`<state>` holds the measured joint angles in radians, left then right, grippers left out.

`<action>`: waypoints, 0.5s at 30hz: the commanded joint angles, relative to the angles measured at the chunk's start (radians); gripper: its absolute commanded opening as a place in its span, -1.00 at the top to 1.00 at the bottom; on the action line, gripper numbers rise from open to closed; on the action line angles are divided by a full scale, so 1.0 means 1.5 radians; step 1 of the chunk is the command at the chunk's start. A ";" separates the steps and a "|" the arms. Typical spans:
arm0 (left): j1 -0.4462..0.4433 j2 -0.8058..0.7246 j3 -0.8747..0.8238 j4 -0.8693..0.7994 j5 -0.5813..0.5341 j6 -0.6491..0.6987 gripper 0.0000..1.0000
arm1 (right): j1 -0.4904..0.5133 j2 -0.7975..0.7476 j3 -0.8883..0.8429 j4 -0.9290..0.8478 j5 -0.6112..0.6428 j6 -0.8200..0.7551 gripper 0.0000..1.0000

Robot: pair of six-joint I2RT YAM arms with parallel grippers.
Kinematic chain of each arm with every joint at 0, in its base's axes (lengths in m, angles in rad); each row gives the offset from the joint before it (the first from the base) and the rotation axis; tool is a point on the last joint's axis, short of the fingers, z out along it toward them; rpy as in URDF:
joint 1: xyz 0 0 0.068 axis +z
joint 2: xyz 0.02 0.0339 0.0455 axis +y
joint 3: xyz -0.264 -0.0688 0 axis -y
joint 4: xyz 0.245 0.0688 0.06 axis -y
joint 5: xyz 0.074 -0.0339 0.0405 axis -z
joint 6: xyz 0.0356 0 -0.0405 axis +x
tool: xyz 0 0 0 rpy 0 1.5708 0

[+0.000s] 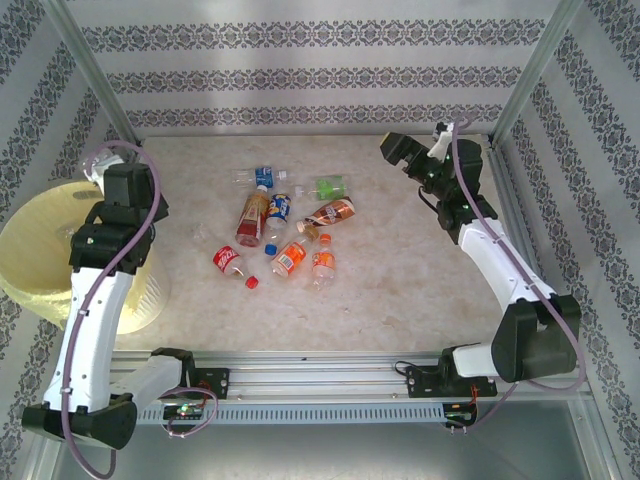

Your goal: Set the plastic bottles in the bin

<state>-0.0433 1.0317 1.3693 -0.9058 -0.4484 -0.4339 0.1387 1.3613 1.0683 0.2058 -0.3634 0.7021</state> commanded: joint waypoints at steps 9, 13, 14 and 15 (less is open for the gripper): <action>0.106 -0.011 0.061 -0.027 -0.103 -0.002 -0.12 | 0.025 -0.017 0.042 -0.063 0.036 -0.102 -0.96; 0.182 -0.027 0.034 -0.011 -0.092 -0.012 -0.12 | 0.027 -0.011 0.074 -0.092 0.001 -0.121 -0.96; 0.200 -0.028 0.026 -0.005 -0.084 -0.015 -0.12 | 0.029 -0.010 0.080 -0.098 -0.013 -0.136 -0.96; 0.220 -0.027 0.019 0.000 -0.073 -0.019 -0.12 | 0.033 -0.012 0.084 -0.100 -0.022 -0.157 -0.96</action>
<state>0.2329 1.0065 1.4204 -0.9131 -0.5476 -0.4362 0.1738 1.3502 1.1439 0.0750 -0.3424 0.5446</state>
